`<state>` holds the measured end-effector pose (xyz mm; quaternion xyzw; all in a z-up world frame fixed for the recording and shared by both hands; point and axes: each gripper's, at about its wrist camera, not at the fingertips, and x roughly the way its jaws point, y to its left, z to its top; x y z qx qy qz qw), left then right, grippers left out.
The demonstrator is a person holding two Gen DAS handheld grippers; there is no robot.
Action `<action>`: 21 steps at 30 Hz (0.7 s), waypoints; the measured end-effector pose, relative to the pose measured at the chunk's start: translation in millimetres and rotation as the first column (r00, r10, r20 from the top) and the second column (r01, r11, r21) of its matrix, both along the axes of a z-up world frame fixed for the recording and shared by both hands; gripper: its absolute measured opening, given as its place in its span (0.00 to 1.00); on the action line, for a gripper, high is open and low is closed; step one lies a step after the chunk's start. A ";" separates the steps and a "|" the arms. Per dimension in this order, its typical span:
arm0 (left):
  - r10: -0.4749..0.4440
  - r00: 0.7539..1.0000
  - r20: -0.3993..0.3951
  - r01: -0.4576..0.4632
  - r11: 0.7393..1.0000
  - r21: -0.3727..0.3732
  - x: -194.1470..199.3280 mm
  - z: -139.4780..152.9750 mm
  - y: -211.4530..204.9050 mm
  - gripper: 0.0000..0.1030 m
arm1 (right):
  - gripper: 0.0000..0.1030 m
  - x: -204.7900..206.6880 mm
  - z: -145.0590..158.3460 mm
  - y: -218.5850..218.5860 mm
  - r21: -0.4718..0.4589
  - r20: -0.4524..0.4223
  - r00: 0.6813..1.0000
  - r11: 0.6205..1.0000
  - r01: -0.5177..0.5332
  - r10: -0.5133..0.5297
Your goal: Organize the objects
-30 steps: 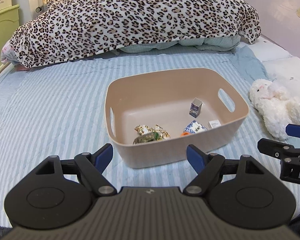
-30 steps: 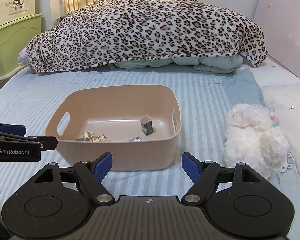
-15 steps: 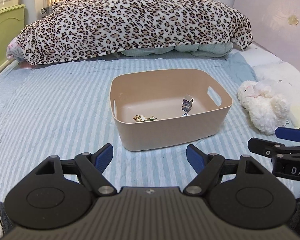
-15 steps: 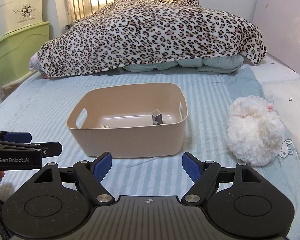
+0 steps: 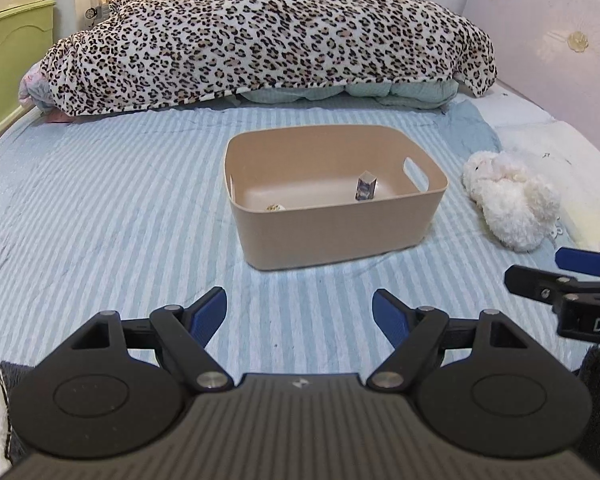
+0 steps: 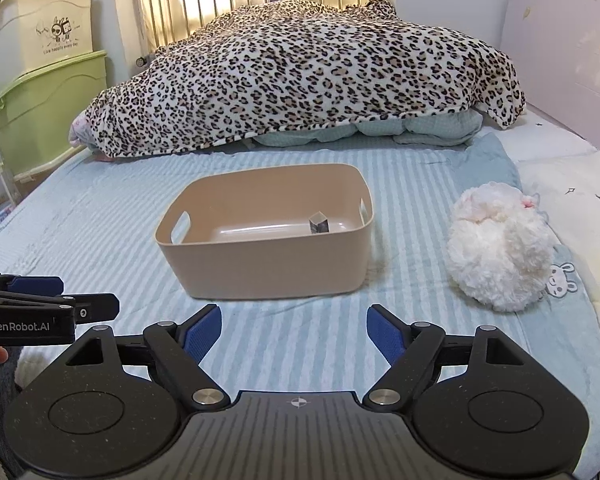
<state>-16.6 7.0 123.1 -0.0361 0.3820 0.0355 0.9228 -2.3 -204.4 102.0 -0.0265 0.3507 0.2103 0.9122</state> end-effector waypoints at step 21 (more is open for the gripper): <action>-0.011 1.000 0.009 0.011 1.000 0.027 -27.0 7.8 -9.9 0.78 | 0.79 -17.2 -0.7 -10.5 -0.004 -0.023 1.000 1.000 0.002 -0.002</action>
